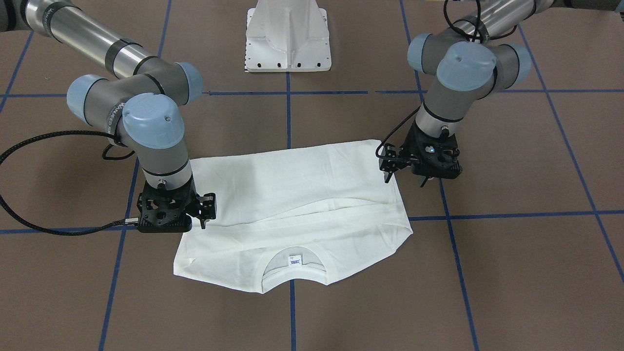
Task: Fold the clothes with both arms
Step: 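Lower the hem onto the collar and open both grippers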
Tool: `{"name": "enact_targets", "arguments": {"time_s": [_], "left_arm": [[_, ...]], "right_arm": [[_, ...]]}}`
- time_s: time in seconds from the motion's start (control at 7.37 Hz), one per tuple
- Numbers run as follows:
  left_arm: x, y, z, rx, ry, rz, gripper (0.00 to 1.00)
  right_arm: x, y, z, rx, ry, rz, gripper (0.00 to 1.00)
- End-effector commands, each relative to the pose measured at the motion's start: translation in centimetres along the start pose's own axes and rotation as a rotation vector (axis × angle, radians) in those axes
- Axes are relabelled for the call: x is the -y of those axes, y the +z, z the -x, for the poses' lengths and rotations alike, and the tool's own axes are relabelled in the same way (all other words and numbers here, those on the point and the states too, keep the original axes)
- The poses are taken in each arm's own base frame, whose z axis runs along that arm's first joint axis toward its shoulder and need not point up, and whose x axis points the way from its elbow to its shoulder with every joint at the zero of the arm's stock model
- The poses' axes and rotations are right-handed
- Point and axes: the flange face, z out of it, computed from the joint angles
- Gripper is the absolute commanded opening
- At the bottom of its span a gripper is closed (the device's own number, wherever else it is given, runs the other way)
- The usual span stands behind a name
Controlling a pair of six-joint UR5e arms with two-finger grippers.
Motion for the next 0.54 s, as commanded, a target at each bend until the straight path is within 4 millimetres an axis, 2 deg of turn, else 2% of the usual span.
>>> {"name": "enact_targets", "arguments": {"time_s": [0.0,0.27,0.41], "left_arm": [[-6.6,1.9,0.3,-0.005,-0.002,0.082,1.0],[-10.0,3.9,-2.4,-0.015,-0.072,0.095,0.99],[-11.2,5.1,-3.3,0.001,-0.1,0.095,0.82]], "right_arm": [[-0.1,-0.5,0.0,0.01,-0.004,-0.005,1.0],[-0.1,-0.6,0.0,0.011,-0.003,-0.006,1.0],[-0.2,-0.6,-0.1,0.011,-0.003,-0.008,1.0]]}}
